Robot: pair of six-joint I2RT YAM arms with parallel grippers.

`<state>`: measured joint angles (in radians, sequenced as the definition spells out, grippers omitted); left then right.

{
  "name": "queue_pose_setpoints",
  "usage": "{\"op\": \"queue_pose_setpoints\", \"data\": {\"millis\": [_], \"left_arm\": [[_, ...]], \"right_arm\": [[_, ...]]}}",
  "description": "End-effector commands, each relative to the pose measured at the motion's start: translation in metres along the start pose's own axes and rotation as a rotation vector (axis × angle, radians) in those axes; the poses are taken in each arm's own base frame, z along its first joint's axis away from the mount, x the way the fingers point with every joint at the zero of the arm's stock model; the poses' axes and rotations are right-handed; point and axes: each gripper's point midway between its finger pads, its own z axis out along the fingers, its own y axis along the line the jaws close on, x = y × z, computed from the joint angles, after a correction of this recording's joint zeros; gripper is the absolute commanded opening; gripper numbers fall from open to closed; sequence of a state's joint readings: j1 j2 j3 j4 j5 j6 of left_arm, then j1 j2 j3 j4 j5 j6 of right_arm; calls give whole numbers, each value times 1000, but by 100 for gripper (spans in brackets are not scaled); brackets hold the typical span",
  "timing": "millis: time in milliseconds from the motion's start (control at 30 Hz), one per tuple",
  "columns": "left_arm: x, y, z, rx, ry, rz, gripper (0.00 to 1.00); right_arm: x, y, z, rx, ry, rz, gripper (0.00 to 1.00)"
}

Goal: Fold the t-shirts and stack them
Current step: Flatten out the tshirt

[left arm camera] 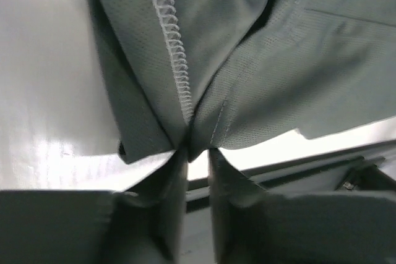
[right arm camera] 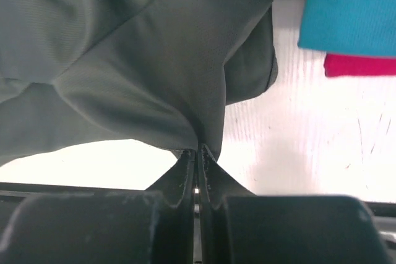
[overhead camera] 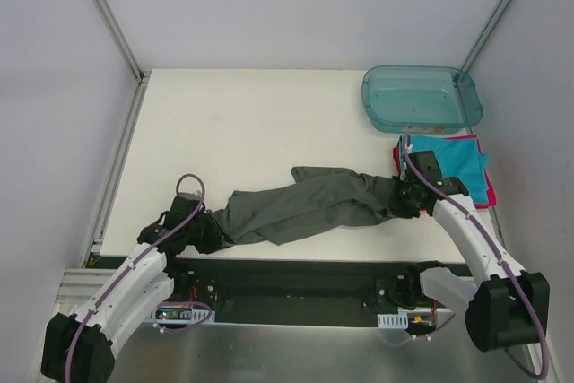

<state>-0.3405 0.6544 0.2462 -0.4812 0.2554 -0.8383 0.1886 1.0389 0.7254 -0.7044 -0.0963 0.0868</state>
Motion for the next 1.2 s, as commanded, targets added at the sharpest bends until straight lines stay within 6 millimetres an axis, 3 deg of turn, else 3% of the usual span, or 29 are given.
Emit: {"op": "queue_pose_setpoints", "data": {"millis": [0,67,300,400,500,700,833,1067,1167], "left_arm": [[17,1,-3,8,66,-78,35],[15,-4,-7,26,59,-67,49],[-15,-43,-33,108,-36,43,75],[-23,-55,-45,108,-41,104,79],[-39,-56,-48,49,-86,116,83],[-64,-53,-26,-44,-119,109,64],[-72,-66,-6,-2,-102,127,52],[-73,-50,17,-89,-53,134,47],[-70,-54,21,-64,-31,134,43]], "right_arm": [[22,-16,5,77,74,25,0],[22,-17,7,84,86,26,0],[18,-17,8,83,94,-9,0],[17,-18,7,92,92,-13,0],[17,-21,8,106,94,-14,0],[17,-20,9,101,90,-15,0],[18,-19,9,95,93,-16,0],[16,-19,7,96,76,-12,0],[17,-20,7,98,74,-11,0]]}}
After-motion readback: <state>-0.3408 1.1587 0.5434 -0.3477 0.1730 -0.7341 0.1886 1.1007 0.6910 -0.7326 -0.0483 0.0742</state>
